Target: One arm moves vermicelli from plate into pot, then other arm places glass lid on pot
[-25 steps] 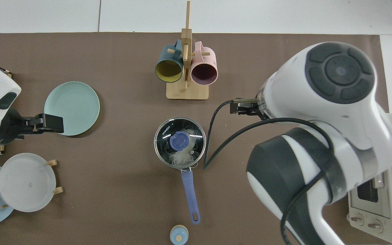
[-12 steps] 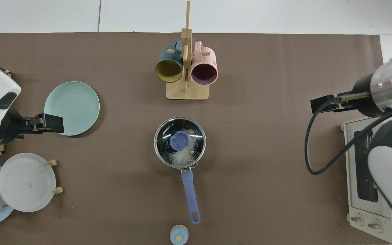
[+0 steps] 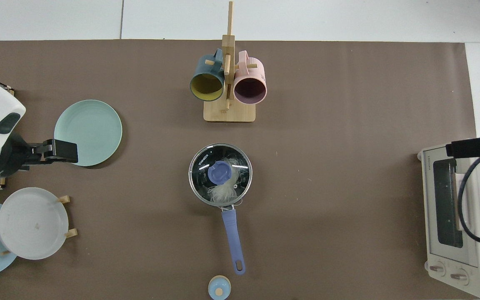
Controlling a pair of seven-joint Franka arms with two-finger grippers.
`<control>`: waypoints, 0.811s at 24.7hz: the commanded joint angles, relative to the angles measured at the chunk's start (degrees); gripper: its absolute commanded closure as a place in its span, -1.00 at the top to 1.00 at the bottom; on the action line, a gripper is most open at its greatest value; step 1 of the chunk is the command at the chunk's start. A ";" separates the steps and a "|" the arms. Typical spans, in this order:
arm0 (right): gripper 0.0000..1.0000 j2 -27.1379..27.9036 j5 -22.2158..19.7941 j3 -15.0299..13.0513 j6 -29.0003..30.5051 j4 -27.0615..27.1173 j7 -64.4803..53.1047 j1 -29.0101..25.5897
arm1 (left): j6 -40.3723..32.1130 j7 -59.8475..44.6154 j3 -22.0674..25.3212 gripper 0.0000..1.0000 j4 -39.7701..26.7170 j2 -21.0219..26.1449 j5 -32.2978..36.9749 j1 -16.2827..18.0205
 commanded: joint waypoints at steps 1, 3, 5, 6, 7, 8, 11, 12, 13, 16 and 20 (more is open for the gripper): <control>1.00 -2.53 0.67 -1.15 -0.42 -1.35 -2.07 0.42 | -0.40 0.41 0.24 1.00 -0.28 -0.59 -0.43 0.02; 1.00 -2.71 -0.04 -1.07 -1.47 -1.26 -2.07 0.51 | -0.40 0.41 0.24 1.00 -0.28 -0.59 -0.43 0.02; 1.00 -2.80 -0.04 -0.98 -2.53 -1.35 -1.72 0.59 | -0.40 0.41 0.24 1.00 -0.28 -0.59 -0.43 0.02; 1.00 -2.80 -0.04 -0.98 -2.53 -1.35 -1.63 0.60 | -0.40 0.41 0.24 1.00 -0.28 -0.59 -0.43 0.02; 1.00 -2.80 -0.13 -0.98 -2.53 -1.35 -1.72 0.60 | -0.40 0.41 0.24 1.00 -0.28 -0.59 -0.43 0.02; 1.00 -2.80 -0.04 -0.98 -2.53 -1.35 -1.72 0.51 | -0.40 0.41 0.24 1.00 -0.28 -0.59 -0.43 0.02; 1.00 -2.71 -0.04 -0.98 -2.70 -1.70 -1.81 -0.28 | -0.40 0.41 0.24 1.00 -0.28 -0.59 -0.43 0.02; 1.00 -2.80 -0.04 -0.89 -2.88 -1.70 -1.81 -0.46 | -0.40 0.41 0.24 1.00 -0.28 -0.59 -0.43 0.02; 1.00 -2.71 -0.04 -0.98 -2.97 -1.70 -1.72 -0.55 | -0.48 0.41 0.24 1.00 -0.28 -0.59 -0.43 0.02; 1.00 -2.71 0.05 -0.19 -2.97 -1.70 -1.63 -2.38 | -0.48 0.41 0.24 1.00 -0.28 -0.59 -0.43 0.02; 1.00 -2.71 0.13 0.42 -3.23 -1.79 -1.19 -3.01 | -0.40 0.41 0.24 1.00 -0.28 -0.59 -0.43 0.02</control>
